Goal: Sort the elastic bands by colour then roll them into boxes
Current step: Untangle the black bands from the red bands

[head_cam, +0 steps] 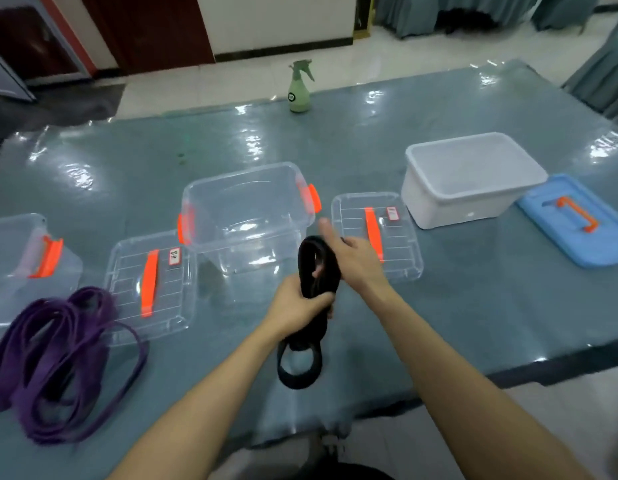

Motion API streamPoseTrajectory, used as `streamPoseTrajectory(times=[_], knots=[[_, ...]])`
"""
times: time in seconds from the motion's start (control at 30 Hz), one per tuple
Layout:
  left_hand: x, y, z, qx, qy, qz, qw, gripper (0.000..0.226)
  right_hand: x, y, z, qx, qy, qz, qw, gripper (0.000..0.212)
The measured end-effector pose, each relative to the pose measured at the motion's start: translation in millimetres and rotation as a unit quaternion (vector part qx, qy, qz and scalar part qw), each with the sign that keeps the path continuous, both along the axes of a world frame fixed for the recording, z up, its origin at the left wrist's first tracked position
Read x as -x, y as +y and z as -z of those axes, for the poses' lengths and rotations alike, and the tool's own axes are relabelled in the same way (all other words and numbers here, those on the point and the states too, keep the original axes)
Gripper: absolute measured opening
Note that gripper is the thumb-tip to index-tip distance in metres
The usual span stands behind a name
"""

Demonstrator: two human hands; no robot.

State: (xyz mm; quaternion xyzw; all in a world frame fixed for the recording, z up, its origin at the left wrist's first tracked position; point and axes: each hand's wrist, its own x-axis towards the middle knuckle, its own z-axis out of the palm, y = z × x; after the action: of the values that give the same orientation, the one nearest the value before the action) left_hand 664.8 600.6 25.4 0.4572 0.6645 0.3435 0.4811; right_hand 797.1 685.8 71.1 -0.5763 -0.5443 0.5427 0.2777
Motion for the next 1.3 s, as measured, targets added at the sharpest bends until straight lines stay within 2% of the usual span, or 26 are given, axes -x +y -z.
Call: streamPoseTrajectory(times=[0.1,0.13,0.2,0.23,0.3,0.33,0.5,0.6,0.7,0.77,0.93,1.1,1.13,1.17,1.23,1.27,1.3], knots=[[-11,23,-4,0.012,0.018,0.035,0.999,0.014,-27,24,8,0.011,-0.033,0.051,0.998,0.082],[-10,30,-2,0.027,0.030,0.050,0.998,0.014,-40,26,17,-0.009,-0.079,0.061,0.995,0.081],[-3,38,5,0.058,0.069,0.046,0.995,0.014,-66,27,42,-0.104,-0.234,0.063,0.965,0.067],[2,41,10,0.073,0.090,0.031,0.993,0.017,-78,30,56,-0.138,-0.282,0.066,0.947,0.057],[12,43,18,0.103,0.128,-0.001,0.986,0.025,-88,43,81,-0.142,-0.313,0.038,0.938,0.032],[15,44,21,0.116,0.143,-0.011,0.983,0.031,-86,52,91,-0.130,-0.328,0.020,0.936,0.028],[19,51,26,0.165,0.186,-0.025,0.968,0.050,-64,100,118,-0.091,-0.382,-0.004,0.920,0.051],[21,54,26,0.180,0.242,-0.032,0.953,0.049,-62,129,126,-0.080,-0.399,-0.007,0.913,0.047],[22,55,22,0.181,0.312,-0.025,0.932,0.046,-56,136,130,-0.083,-0.391,-0.016,0.916,0.041],[24,55,22,0.189,0.321,-0.020,0.928,0.047,-48,136,132,-0.093,-0.374,-0.021,0.922,0.043],[20,60,24,0.203,0.286,-0.031,0.936,0.052,-32,139,129,-0.096,-0.356,-0.047,0.929,0.036],[3,75,24,0.186,0.207,-0.046,0.959,0.048,-54,61,118,-0.150,-0.192,0.025,0.970,0.031],[-1,80,25,0.179,0.177,-0.053,0.966,0.054,-59,36,116,-0.161,-0.168,0.033,0.972,0.033],[-6,84,27,0.183,0.135,-0.059,0.972,0.068,-62,12,115,-0.167,-0.149,0.035,0.974,0.039],[-14,87,29,0.231,0.039,-0.064,0.970,0.122,-65,-29,114,-0.176,-0.129,0.018,0.976,0.059],[-16,85,31,0.254,0.019,-0.064,0.965,0.139,-64,-42,117,-0.178,-0.133,-0.003,0.975,0.066],[-15,81,35,0.262,0.024,-0.067,0.962,0.139,-61,-51,121,-0.179,-0.152,-0.032,0.971,0.071]])
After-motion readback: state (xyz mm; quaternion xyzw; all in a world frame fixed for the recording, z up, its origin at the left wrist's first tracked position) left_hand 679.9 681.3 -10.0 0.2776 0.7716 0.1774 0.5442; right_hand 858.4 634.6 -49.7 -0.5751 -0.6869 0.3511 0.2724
